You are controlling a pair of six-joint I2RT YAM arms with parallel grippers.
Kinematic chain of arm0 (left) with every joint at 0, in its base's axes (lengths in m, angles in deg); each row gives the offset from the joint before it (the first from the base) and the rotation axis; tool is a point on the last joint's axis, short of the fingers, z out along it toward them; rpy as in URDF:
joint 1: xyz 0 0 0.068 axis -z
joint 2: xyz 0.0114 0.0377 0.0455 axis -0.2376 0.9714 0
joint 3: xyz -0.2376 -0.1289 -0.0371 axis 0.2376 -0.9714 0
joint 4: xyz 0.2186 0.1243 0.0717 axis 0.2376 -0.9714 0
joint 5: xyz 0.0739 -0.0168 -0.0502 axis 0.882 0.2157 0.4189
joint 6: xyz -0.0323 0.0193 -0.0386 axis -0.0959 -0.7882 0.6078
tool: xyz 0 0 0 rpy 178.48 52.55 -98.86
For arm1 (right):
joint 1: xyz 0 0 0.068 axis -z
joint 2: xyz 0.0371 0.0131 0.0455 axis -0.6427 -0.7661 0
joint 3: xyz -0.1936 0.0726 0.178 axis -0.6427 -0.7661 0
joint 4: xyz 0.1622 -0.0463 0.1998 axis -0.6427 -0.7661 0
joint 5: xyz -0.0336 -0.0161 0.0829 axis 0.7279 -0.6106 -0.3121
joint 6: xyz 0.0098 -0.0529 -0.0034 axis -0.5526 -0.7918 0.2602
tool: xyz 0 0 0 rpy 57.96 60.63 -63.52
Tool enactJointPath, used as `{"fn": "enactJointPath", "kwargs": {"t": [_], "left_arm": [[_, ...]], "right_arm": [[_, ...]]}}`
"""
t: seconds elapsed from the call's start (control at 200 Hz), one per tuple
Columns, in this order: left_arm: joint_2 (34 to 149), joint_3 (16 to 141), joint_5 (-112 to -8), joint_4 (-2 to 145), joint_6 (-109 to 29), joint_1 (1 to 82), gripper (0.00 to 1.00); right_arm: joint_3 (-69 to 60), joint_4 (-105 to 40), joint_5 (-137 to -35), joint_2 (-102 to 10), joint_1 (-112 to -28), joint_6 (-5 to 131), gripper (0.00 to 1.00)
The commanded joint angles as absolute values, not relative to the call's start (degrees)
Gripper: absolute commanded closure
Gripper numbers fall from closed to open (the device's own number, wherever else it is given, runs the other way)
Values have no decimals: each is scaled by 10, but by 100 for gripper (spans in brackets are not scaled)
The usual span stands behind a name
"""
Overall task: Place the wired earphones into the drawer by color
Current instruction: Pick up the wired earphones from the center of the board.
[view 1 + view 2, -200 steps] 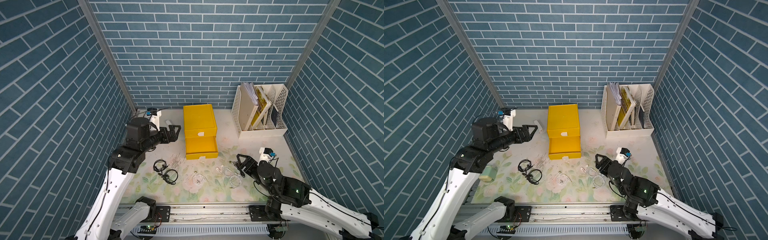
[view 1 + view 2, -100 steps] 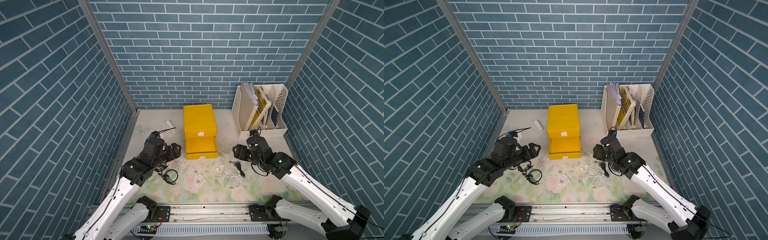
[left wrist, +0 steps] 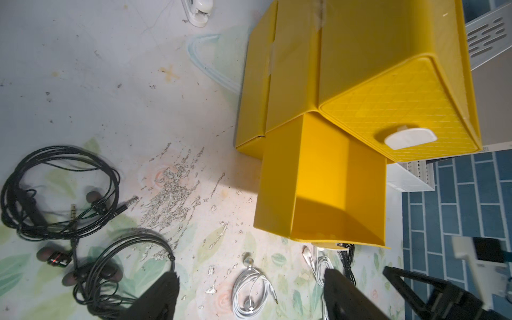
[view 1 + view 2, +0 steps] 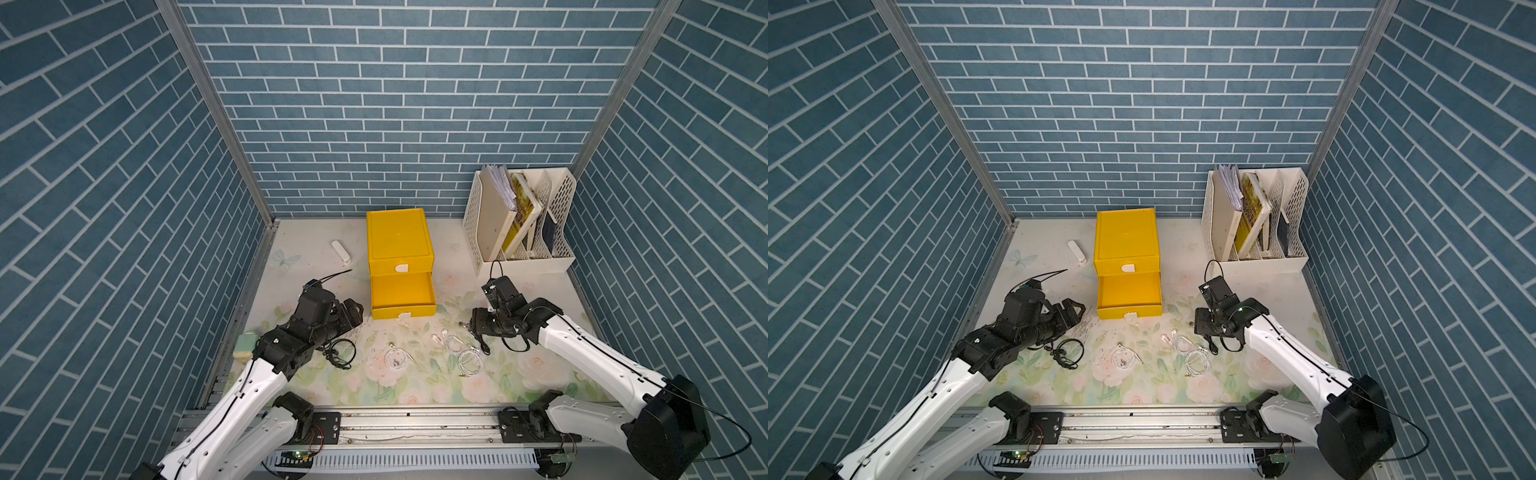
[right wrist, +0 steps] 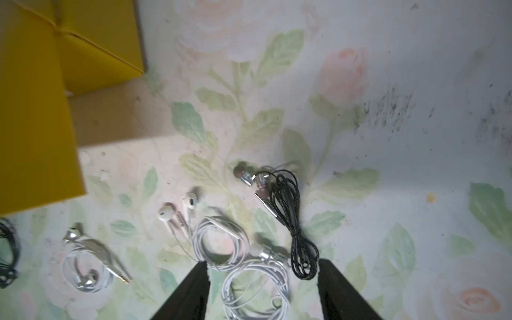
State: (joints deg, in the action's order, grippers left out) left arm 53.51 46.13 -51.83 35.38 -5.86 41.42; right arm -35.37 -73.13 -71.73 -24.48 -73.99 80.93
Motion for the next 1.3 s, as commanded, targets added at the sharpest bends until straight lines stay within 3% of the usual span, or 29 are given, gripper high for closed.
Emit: {"fn": "enactJointPath", "kwargs": {"t": [0.0, 0.605, 0.98, 1.295], "left_arm": [[533, 472, -523, 371, -59, 417, 13], [535, 471, -538, 393, -75, 417, 14], [532, 467, -542, 398, -80, 416, 14], [537, 473, -541, 396, -87, 416, 16]], "right_arm": [[-368, -732, -714, -251, -738, 791, 39], [-405, -692, -680, -334, -739, 787, 54], [-419, -659, -660, -381, -735, 777, 58], [-427, -642, -662, -382, -730, 776, 77]]}}
